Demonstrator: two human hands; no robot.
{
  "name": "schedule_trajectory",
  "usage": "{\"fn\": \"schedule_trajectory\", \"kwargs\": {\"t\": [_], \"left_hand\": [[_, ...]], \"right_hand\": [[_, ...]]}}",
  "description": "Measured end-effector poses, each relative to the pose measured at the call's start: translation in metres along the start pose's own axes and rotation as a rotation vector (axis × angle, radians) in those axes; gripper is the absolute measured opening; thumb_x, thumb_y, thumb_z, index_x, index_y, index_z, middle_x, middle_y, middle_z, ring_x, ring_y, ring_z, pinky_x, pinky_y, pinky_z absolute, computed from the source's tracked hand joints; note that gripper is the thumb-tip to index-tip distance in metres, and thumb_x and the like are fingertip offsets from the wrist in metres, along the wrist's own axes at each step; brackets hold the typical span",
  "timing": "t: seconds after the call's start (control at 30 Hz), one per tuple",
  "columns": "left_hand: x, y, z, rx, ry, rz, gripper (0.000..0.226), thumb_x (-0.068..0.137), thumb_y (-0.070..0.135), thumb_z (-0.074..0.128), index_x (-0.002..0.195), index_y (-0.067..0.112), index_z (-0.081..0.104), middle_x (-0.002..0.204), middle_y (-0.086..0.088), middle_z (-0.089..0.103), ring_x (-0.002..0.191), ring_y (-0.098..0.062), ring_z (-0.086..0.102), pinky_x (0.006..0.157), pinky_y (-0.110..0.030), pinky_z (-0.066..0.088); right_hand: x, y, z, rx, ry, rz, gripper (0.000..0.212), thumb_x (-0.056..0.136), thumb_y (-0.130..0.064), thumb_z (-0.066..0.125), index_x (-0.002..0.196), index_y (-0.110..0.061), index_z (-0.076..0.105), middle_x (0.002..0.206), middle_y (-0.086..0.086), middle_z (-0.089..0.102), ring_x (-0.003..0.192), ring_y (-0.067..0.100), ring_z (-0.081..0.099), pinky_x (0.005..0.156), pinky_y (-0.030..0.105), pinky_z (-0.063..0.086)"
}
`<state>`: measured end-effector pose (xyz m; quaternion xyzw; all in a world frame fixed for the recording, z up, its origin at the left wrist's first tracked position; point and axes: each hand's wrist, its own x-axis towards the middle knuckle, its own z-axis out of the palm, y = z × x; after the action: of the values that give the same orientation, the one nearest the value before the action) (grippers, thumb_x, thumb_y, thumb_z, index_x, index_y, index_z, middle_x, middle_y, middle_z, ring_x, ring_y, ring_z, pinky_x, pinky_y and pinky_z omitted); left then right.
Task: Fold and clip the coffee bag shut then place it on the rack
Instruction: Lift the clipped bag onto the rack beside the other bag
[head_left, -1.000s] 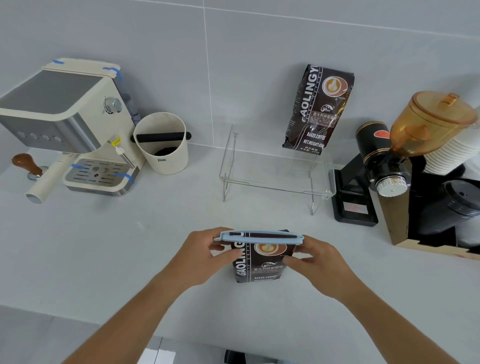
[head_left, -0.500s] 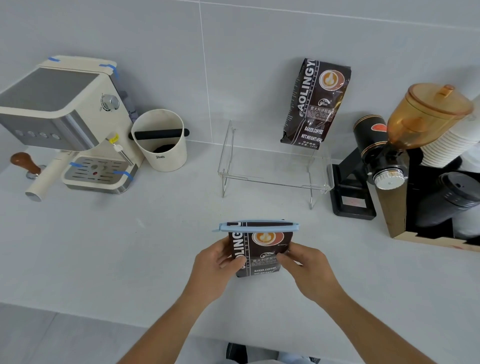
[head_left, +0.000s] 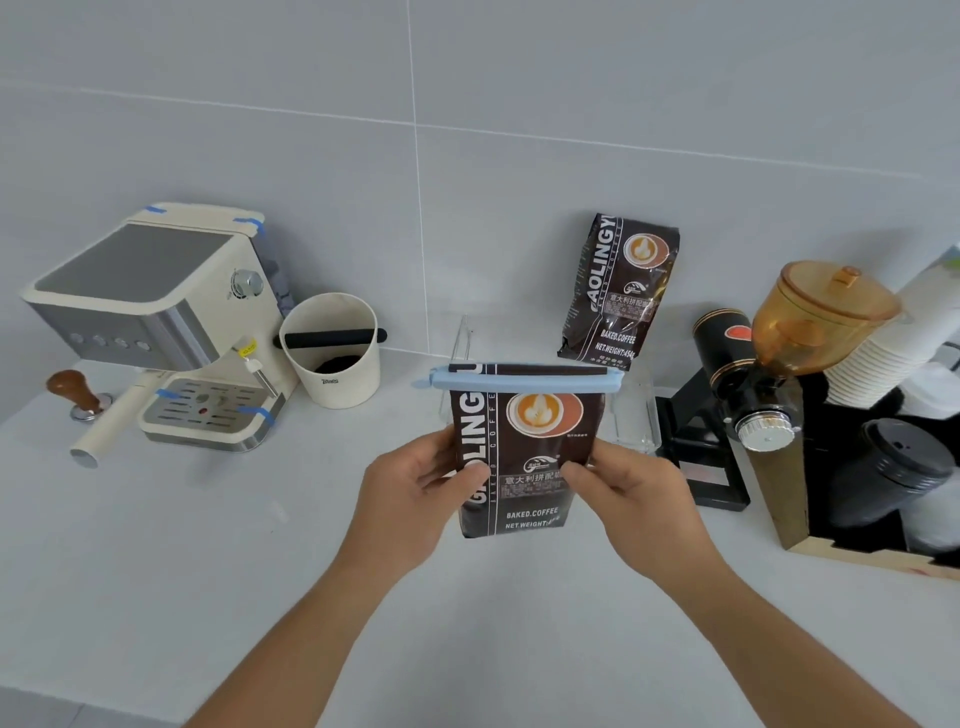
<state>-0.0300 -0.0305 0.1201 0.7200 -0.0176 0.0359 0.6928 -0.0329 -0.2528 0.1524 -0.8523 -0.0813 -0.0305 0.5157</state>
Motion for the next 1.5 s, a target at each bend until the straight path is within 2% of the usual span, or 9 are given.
{"fn": "schedule_trajectory", "kwargs": {"t": [0.1, 0.17, 0.4, 0.6, 0.9, 1.07, 1.2, 1.4, 1.5], "left_hand": [[0.019, 0.025, -0.002, -0.025, -0.012, 0.059, 0.035, 0.083, 0.002, 0.071, 0.113, 0.02, 0.07, 0.105, 0.012, 0.077, 0.099, -0.008, 0.072, 0.087, -0.019, 0.054], [0.034, 0.04, -0.003, -0.033, -0.023, 0.101, 0.035, 0.083, 0.003, 0.071, 0.114, 0.02, 0.07, 0.105, 0.012, 0.077, 0.099, -0.008, 0.071, 0.086, -0.018, 0.055], [0.09, 0.077, -0.005, -0.038, -0.063, 0.237, 0.031, 0.085, 0.008, 0.069, 0.111, 0.024, 0.072, 0.107, 0.012, 0.076, 0.102, -0.008, 0.07, 0.086, -0.018, 0.054], [0.139, 0.085, -0.004, -0.066, -0.08, 0.226, 0.029, 0.087, 0.009, 0.067, 0.111, 0.024, 0.072, 0.103, 0.011, 0.078, 0.098, -0.008, 0.072, 0.076, -0.013, 0.053], [0.203, 0.051, 0.003, -0.035, -0.052, 0.101, 0.029, 0.086, 0.015, 0.066, 0.09, 0.042, 0.075, 0.096, 0.013, 0.079, 0.093, -0.009, 0.073, 0.076, -0.019, 0.056], [0.23, 0.022, 0.009, -0.001, -0.041, 0.01, 0.02, 0.087, 0.013, 0.066, 0.1, 0.026, 0.075, 0.092, 0.014, 0.079, 0.088, -0.008, 0.074, 0.075, -0.023, 0.057], [0.242, 0.01, 0.015, 0.042, -0.04, -0.018, 0.024, 0.088, 0.014, 0.065, 0.088, 0.037, 0.073, 0.09, 0.017, 0.079, 0.084, -0.004, 0.074, 0.071, -0.018, 0.057], [0.26, -0.003, 0.024, 0.032, -0.004, -0.059, 0.018, 0.089, 0.015, 0.065, 0.094, 0.032, 0.072, 0.088, 0.015, 0.079, 0.082, -0.005, 0.074, 0.067, -0.017, 0.057], [0.267, -0.006, 0.029, 0.039, 0.008, -0.077, 0.013, 0.09, 0.02, 0.065, 0.098, 0.029, 0.07, 0.093, 0.011, 0.079, 0.084, -0.008, 0.074, 0.07, -0.024, 0.059]], "right_hand": [[0.017, -0.022, -0.009, 0.002, 0.02, -0.049, 0.044, 0.092, -0.02, 0.062, 0.085, -0.064, 0.063, 0.088, -0.033, 0.071, 0.074, -0.002, 0.066, 0.049, 0.019, 0.049], [0.031, -0.034, -0.013, 0.015, 0.04, -0.072, 0.047, 0.092, -0.021, 0.062, 0.083, -0.068, 0.061, 0.086, -0.037, 0.07, 0.086, -0.007, 0.066, 0.058, 0.016, 0.055], [0.082, -0.054, -0.028, 0.074, 0.154, -0.126, 0.022, 0.089, -0.031, 0.064, 0.089, -0.053, 0.068, 0.093, -0.026, 0.074, 0.088, 0.0, 0.07, 0.076, 0.038, 0.061], [0.132, -0.052, -0.029, 0.139, 0.115, -0.094, 0.024, 0.09, -0.025, 0.062, 0.096, -0.047, 0.072, 0.09, -0.017, 0.079, 0.087, 0.008, 0.074, 0.086, 0.05, 0.057], [0.197, -0.008, -0.006, 0.13, 0.115, 0.088, 0.02, 0.087, -0.029, 0.062, 0.094, -0.044, 0.073, 0.09, -0.014, 0.079, 0.085, 0.012, 0.074, 0.082, 0.048, 0.06], [0.219, 0.018, 0.006, 0.098, 0.136, 0.178, 0.016, 0.09, -0.026, 0.063, 0.094, -0.038, 0.072, 0.09, -0.013, 0.079, 0.086, 0.014, 0.074, 0.081, 0.047, 0.06], [0.23, 0.032, 0.012, 0.09, 0.144, 0.239, 0.014, 0.091, -0.022, 0.062, 0.091, -0.031, 0.073, 0.087, -0.011, 0.079, 0.076, 0.016, 0.072, 0.075, 0.043, 0.06], [0.245, 0.04, 0.015, 0.063, 0.172, 0.279, 0.014, 0.092, -0.026, 0.059, 0.091, -0.031, 0.073, 0.079, -0.007, 0.079, 0.06, 0.019, 0.067, 0.064, 0.041, 0.058], [0.249, 0.042, 0.016, 0.066, 0.18, 0.263, 0.016, 0.093, -0.026, 0.058, 0.093, -0.033, 0.072, 0.083, -0.011, 0.079, 0.071, 0.015, 0.071, 0.07, 0.041, 0.06]]}}
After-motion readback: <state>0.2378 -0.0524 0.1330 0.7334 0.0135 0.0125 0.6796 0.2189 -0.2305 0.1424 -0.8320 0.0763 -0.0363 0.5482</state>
